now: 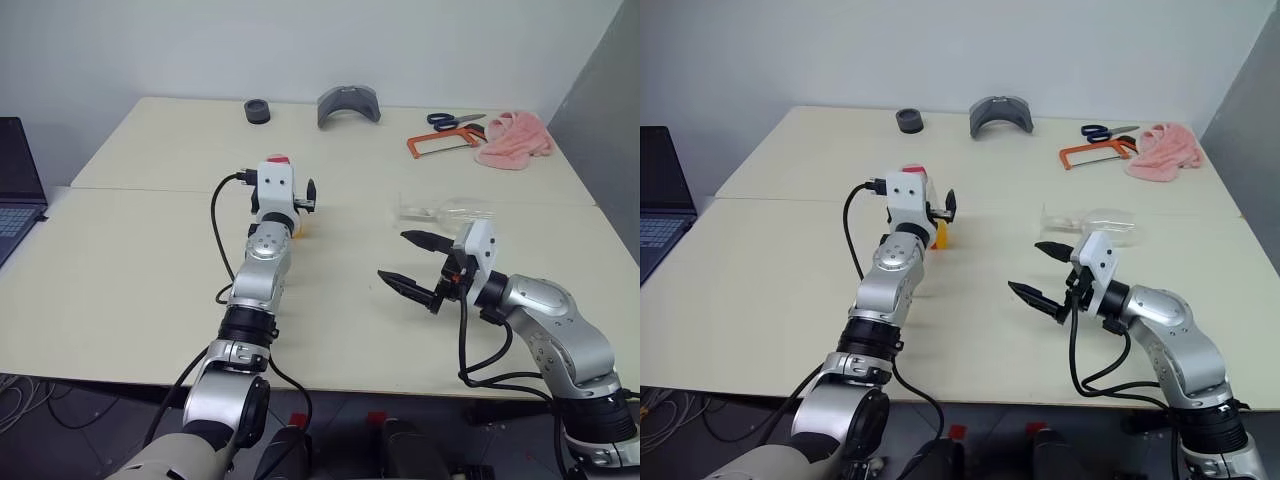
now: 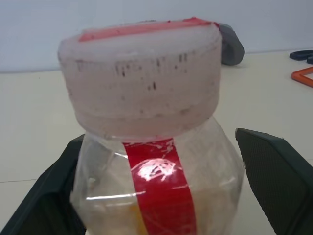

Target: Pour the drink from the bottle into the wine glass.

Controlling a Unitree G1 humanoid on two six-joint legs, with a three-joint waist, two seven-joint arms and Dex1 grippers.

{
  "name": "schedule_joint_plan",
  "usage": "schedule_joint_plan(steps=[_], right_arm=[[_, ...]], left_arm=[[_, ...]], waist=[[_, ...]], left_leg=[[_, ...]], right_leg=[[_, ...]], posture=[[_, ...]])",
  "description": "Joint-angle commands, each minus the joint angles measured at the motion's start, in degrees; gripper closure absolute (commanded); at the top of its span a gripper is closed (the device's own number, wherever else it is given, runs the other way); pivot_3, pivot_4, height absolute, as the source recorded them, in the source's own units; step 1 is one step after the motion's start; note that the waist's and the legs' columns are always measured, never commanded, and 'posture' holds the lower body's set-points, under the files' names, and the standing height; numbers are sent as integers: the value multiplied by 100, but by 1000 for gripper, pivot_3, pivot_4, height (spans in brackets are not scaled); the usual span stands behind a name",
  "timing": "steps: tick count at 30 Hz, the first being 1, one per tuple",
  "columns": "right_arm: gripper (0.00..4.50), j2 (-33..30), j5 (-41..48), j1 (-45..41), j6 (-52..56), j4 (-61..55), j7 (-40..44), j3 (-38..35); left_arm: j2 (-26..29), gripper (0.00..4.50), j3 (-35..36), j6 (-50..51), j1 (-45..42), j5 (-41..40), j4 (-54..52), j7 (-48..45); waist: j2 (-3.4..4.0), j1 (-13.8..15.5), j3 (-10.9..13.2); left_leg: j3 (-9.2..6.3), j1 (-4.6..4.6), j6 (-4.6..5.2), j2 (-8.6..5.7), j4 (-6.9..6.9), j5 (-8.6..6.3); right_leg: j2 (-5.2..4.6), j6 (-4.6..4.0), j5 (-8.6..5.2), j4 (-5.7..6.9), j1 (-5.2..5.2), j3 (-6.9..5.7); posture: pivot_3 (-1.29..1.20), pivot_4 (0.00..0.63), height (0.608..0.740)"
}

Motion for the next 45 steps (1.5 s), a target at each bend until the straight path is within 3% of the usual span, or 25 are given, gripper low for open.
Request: schedule_joint_plan(steps=[1, 14, 17, 23, 25, 31, 35, 45], right_arm=[[0, -31, 62, -82, -27, -79, 34, -101], [0, -56, 35, -76, -57, -17, 65, -110], [0, -54, 31, -71, -63, -11, 62, -109], [0, -50, 25, -70, -78, -18, 56, -113], [0, -52, 24, -74, -82, -19, 53, -120], [0, -60, 16, -82, -91, -89, 13, -152], [0, -117, 1, -18, -82, -306, -86, -254], [0, -344, 478, 189, 728, -1408, -756, -791]], left_arm=[[40, 44, -21, -40, -184, 98, -309, 51], [29, 44, -54, 8, -164, 165, -413, 57], [17, 631, -50, 0, -156, 141, -431, 24], [-33, 2456, -15, -53, -75, -11, -524, -136], [-38, 2652, -4, -83, -54, -49, -547, -209], [-22, 2680, 3, -233, 7, -225, -602, -559], [-16, 2686, -48, -494, 32, -653, -548, -1419], [148, 2733, -473, -432, 68, -2122, -447, -5272]], waist=[[0, 0, 0], [0, 0, 0], [0, 0, 0], [0, 0, 0], [0, 0, 0], [0, -1, 0], [0, 0, 0], [1, -17, 0]], left_leg=[[0, 0, 0, 0, 0, 0], [1, 0, 0, 0, 2, 0], [0, 0, 0, 0, 2, 0], [1, 0, -1, 0, 3, 0], [1, -1, -1, 1, 3, 0], [2, -1, -1, 0, 3, 0], [3, -2, -1, 1, 4, 1], [10, -5, -2, 1, 6, 1]], right_leg=[[0, 0, 0, 0, 0, 0], [-1, 0, 0, 2, 0, 0], [-1, 0, 0, 2, 0, 0], [-1, 0, 0, 3, 0, 0], [-1, 0, 0, 3, 0, 0], [-1, -1, 0, 4, -1, 1], [-1, -1, 0, 4, -1, 0], [-1, -1, 0, 4, -1, 0]], posture=[[0, 150, 740], [0, 150, 740], [0, 150, 740], [0, 150, 740], [0, 150, 740], [0, 150, 740], [0, 150, 740], [0, 150, 740]])
